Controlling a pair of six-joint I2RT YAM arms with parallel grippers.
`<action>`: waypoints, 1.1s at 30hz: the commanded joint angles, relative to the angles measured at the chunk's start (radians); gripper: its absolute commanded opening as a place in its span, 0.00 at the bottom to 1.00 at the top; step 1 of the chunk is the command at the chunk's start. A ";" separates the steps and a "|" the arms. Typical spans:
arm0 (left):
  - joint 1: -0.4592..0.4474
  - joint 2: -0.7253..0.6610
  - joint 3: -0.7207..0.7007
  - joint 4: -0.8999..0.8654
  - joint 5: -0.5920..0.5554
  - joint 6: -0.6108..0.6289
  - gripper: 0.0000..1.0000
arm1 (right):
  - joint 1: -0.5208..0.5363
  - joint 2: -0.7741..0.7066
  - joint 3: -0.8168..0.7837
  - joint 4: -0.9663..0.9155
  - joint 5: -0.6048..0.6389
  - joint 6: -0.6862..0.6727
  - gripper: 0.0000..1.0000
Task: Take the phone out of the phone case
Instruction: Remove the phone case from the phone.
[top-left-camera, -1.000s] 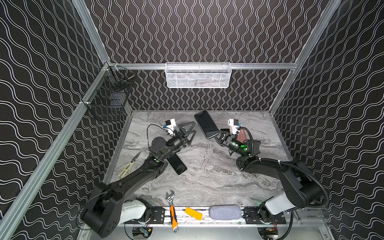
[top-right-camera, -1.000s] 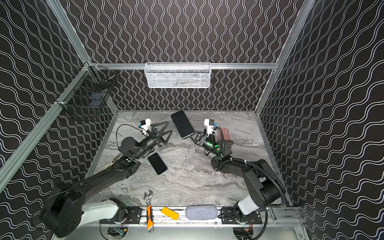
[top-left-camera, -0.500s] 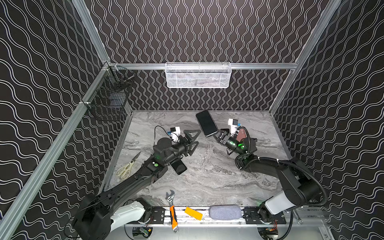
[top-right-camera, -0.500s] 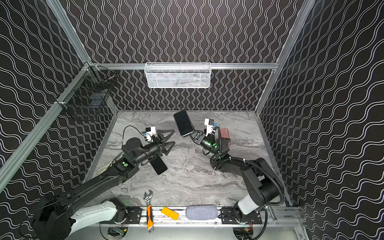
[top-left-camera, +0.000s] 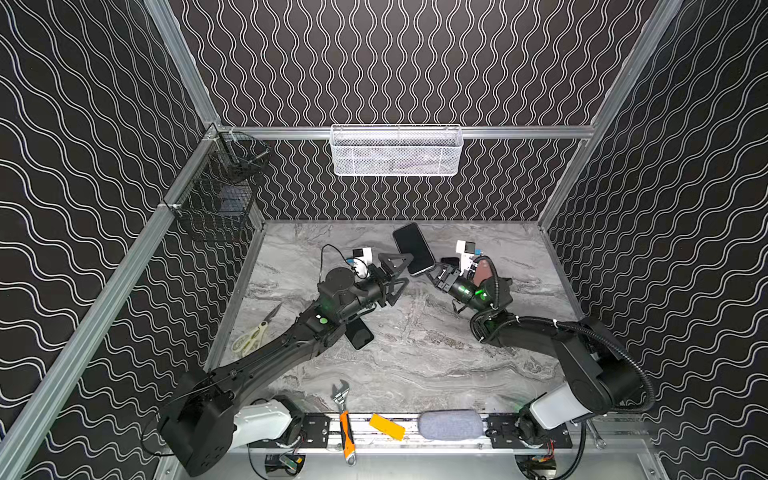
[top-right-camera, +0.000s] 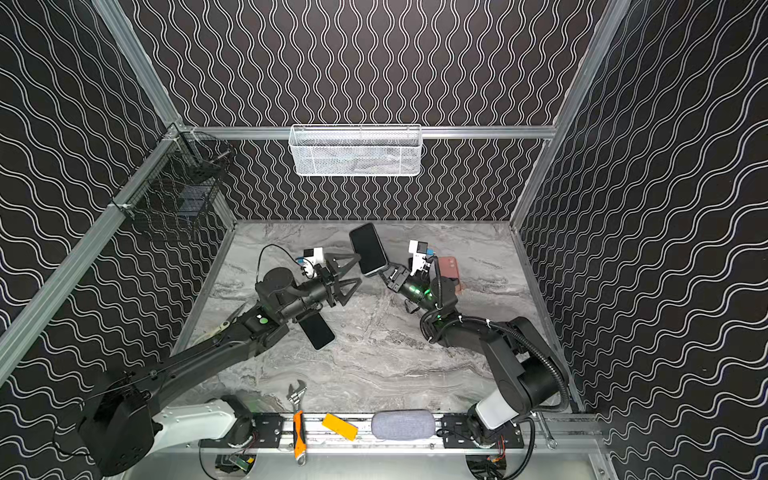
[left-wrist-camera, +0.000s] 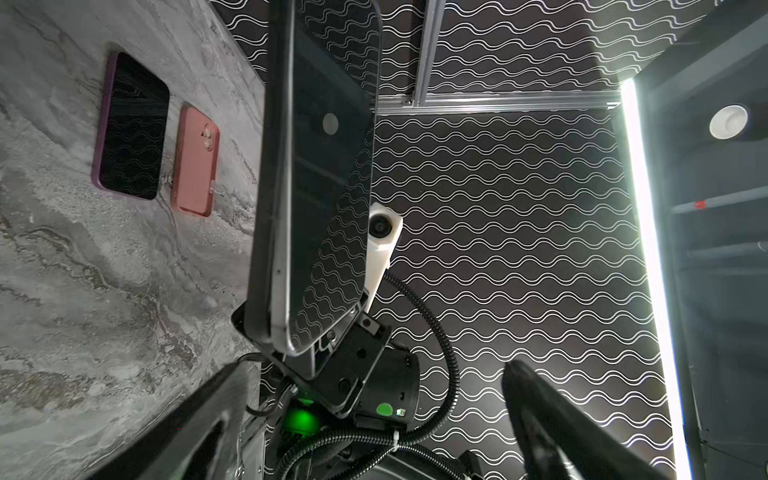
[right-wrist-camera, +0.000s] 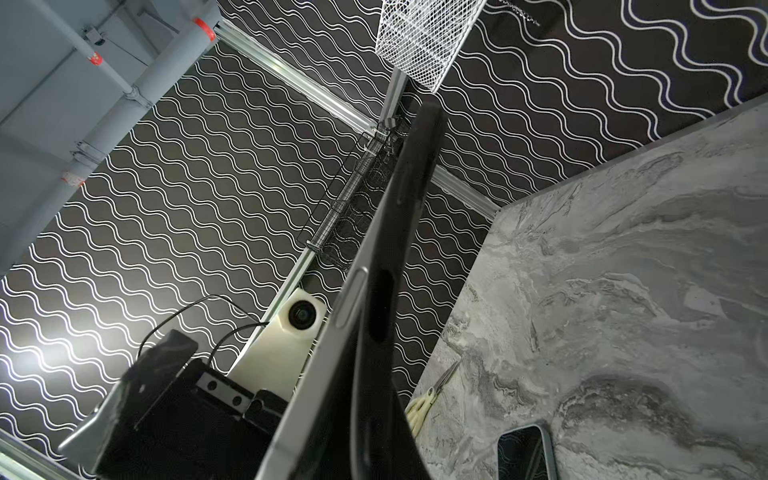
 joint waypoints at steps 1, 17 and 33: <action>-0.002 0.012 0.014 0.060 0.016 -0.012 0.99 | 0.002 -0.005 -0.002 0.066 0.010 -0.011 0.00; -0.004 0.060 0.004 0.123 0.018 -0.034 0.99 | 0.011 0.000 -0.014 0.089 0.012 0.000 0.00; -0.004 0.109 0.010 0.156 -0.010 0.028 0.78 | 0.046 -0.025 -0.048 0.094 0.032 -0.006 0.00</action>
